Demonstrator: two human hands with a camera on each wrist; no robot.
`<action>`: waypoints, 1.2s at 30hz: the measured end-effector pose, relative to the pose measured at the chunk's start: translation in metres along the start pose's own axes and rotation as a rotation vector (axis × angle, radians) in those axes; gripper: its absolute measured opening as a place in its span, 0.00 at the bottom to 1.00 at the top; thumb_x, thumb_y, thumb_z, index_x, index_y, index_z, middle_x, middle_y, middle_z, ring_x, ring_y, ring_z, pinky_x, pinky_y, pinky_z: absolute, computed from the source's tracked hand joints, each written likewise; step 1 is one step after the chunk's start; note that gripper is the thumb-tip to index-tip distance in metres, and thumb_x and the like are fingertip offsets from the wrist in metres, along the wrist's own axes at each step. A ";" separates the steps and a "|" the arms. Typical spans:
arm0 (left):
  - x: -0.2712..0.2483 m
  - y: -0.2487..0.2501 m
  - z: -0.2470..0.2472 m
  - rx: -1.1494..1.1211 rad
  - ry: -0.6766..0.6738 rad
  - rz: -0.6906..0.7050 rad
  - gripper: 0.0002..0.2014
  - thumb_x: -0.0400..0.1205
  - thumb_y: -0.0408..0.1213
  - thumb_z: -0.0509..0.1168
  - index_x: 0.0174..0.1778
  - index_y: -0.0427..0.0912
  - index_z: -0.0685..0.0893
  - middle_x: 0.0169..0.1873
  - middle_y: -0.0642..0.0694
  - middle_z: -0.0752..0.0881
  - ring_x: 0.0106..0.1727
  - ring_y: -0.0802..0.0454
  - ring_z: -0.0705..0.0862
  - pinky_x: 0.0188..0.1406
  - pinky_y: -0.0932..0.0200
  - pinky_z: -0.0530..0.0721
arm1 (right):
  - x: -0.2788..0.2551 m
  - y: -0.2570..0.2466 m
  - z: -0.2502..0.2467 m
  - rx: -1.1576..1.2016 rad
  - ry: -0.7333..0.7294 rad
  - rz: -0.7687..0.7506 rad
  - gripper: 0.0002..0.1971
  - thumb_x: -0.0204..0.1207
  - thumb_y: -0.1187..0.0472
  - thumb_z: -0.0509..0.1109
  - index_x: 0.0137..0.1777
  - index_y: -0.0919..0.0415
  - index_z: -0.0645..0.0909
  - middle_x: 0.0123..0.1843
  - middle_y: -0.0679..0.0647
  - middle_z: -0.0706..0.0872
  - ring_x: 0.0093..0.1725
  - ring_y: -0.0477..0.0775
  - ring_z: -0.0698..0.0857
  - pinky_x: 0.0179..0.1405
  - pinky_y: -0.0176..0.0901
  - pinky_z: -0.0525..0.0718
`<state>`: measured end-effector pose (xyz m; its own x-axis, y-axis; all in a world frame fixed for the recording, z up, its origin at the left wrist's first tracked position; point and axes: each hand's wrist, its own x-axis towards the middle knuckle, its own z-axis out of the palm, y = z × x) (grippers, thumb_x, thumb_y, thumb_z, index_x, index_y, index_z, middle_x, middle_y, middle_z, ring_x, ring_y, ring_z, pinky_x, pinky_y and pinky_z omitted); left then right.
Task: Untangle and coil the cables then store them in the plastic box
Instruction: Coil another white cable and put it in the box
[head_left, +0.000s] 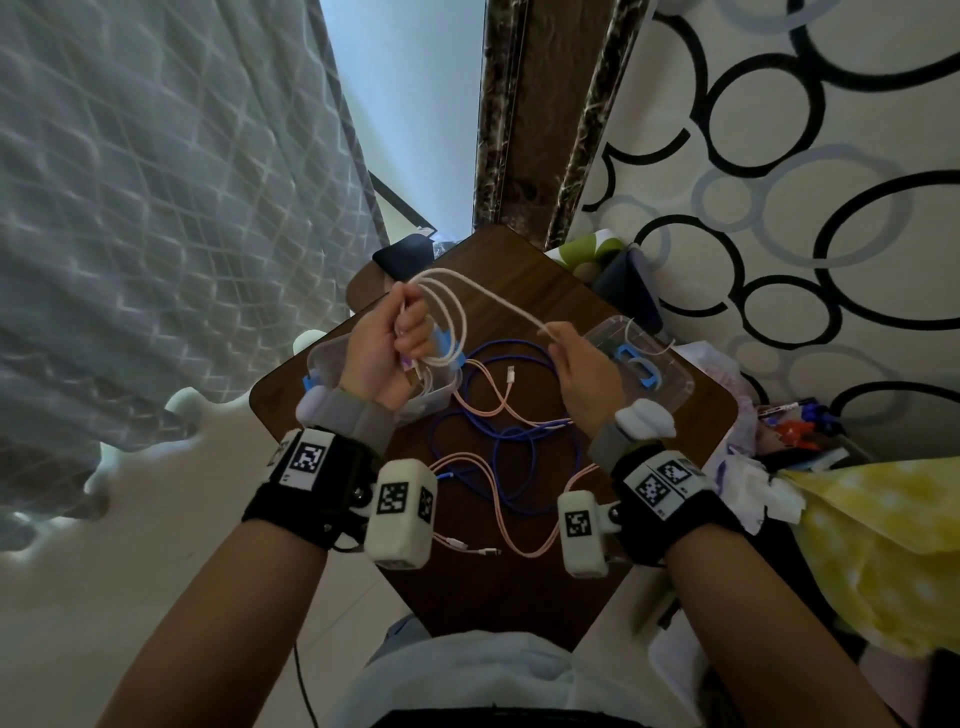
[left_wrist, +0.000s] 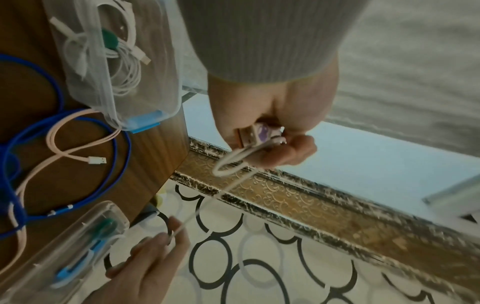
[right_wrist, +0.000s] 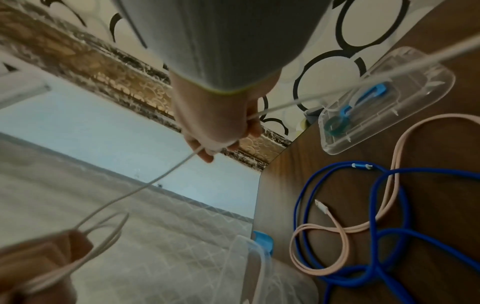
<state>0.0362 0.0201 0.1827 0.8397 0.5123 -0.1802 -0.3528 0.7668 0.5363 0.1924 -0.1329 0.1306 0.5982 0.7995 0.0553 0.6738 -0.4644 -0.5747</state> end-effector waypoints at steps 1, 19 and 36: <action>0.000 0.000 0.001 0.057 -0.002 0.017 0.16 0.87 0.44 0.44 0.38 0.44 0.71 0.16 0.53 0.70 0.12 0.62 0.66 0.10 0.74 0.66 | 0.001 -0.001 0.003 -0.071 -0.055 -0.017 0.12 0.85 0.58 0.53 0.64 0.56 0.73 0.44 0.56 0.80 0.41 0.54 0.79 0.38 0.48 0.77; -0.001 -0.043 -0.039 1.299 -0.019 0.058 0.10 0.87 0.39 0.49 0.49 0.40 0.73 0.37 0.50 0.81 0.36 0.63 0.82 0.46 0.60 0.81 | -0.006 -0.043 0.006 -0.088 -0.264 -0.505 0.07 0.78 0.61 0.64 0.50 0.63 0.81 0.44 0.59 0.85 0.43 0.58 0.81 0.44 0.51 0.78; 0.020 -0.038 -0.033 0.265 -0.209 -0.336 0.15 0.87 0.37 0.43 0.41 0.41 0.73 0.15 0.55 0.70 0.13 0.62 0.67 0.28 0.66 0.81 | -0.021 0.012 0.044 0.154 -0.202 0.265 0.11 0.86 0.56 0.50 0.56 0.59 0.72 0.34 0.49 0.78 0.30 0.48 0.77 0.34 0.45 0.75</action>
<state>0.0527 0.0133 0.1318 0.9639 0.1430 -0.2247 0.0474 0.7381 0.6730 0.1690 -0.1387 0.0868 0.6353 0.7254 -0.2649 0.4247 -0.6147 -0.6647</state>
